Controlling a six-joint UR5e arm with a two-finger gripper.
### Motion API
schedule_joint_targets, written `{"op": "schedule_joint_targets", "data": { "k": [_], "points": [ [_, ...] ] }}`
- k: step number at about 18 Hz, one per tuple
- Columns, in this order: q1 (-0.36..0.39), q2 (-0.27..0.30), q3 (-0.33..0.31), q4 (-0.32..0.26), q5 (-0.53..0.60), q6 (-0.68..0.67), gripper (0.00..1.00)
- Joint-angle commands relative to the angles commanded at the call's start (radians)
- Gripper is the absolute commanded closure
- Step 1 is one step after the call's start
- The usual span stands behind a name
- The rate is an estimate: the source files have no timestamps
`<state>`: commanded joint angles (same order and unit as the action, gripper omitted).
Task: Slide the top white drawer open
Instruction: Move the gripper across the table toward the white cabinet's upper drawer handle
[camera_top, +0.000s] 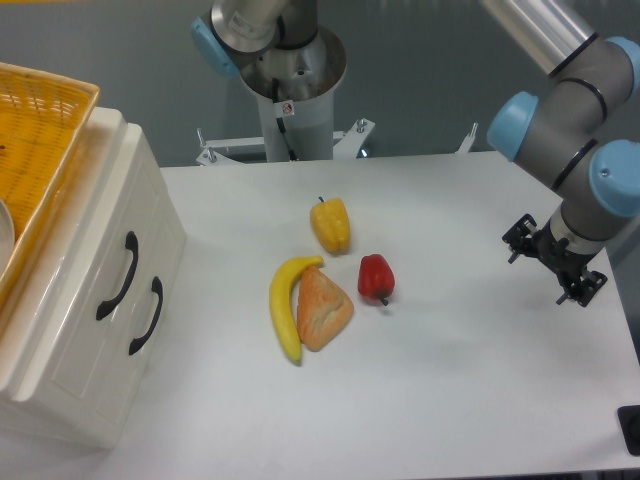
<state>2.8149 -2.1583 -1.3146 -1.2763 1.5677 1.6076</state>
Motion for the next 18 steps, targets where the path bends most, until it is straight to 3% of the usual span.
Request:
{"op": "schedule_joint_targets", "data": {
  "k": [10, 14, 18],
  "points": [
    [-0.018, 0.008, 0.002, -0.003, 0.006, -0.014, 0.0],
    [-0.075, 0.009, 0.005, -0.005, 0.098, -0.084, 0.0],
    [-0.098, 0.021, -0.005, -0.008, 0.095, -0.124, 0.0]
  ]
}}
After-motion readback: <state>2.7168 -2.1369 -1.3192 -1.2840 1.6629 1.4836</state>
